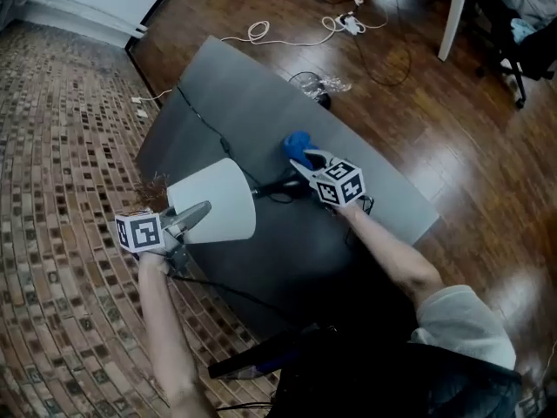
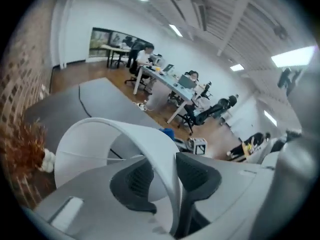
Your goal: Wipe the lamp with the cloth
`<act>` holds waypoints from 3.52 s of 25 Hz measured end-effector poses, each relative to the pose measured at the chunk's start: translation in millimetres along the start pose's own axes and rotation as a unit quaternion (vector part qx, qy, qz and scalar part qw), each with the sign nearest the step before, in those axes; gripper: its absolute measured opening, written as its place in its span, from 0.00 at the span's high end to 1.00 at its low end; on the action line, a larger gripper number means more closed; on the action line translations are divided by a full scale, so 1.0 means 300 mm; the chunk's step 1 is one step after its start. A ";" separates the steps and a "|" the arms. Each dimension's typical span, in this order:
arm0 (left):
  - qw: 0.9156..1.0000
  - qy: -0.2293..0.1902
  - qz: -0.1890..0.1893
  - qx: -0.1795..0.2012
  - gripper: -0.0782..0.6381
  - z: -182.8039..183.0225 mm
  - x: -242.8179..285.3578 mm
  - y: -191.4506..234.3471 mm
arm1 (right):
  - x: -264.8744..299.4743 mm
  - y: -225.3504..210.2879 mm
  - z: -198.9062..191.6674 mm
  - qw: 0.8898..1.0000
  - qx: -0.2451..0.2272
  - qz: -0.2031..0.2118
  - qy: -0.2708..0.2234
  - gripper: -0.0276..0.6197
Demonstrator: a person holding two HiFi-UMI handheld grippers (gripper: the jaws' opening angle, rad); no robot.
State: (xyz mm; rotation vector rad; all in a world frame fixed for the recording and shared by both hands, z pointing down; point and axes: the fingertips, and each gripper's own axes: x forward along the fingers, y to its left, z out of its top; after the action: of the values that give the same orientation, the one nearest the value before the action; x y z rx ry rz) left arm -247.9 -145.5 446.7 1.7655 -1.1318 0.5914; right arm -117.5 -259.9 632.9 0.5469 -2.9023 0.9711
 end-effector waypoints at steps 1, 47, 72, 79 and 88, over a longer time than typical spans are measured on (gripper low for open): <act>1.000 -0.003 -0.006 -0.022 0.69 0.014 0.007 0.021 | -0.017 0.090 -0.028 0.999 -0.036 0.018 0.004 0.81; 0.834 0.144 0.067 0.529 0.66 -0.064 0.147 -0.276 | -0.114 -0.007 -0.353 0.947 -0.136 -0.039 0.288 0.80; 0.829 -0.525 -0.090 0.171 0.32 -0.225 -0.417 -0.422 | -0.607 -0.111 -0.325 0.882 -0.283 -0.092 0.366 0.76; 0.753 -0.632 -0.181 -0.028 0.37 -0.531 -0.399 -0.296 | -0.720 -0.094 -0.394 0.843 -0.309 -0.097 0.429 0.44; 0.576 -0.744 -0.321 -0.107 0.32 -0.694 -0.620 -0.230 | -0.950 0.042 -0.151 0.910 -0.211 -0.176 0.310 0.52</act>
State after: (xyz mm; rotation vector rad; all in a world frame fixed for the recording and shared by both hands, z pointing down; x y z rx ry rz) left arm -255.8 130.9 367.3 2.0696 -1.2123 -1.7764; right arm 141.7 -133.3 622.2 0.5678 -2.2295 0.3528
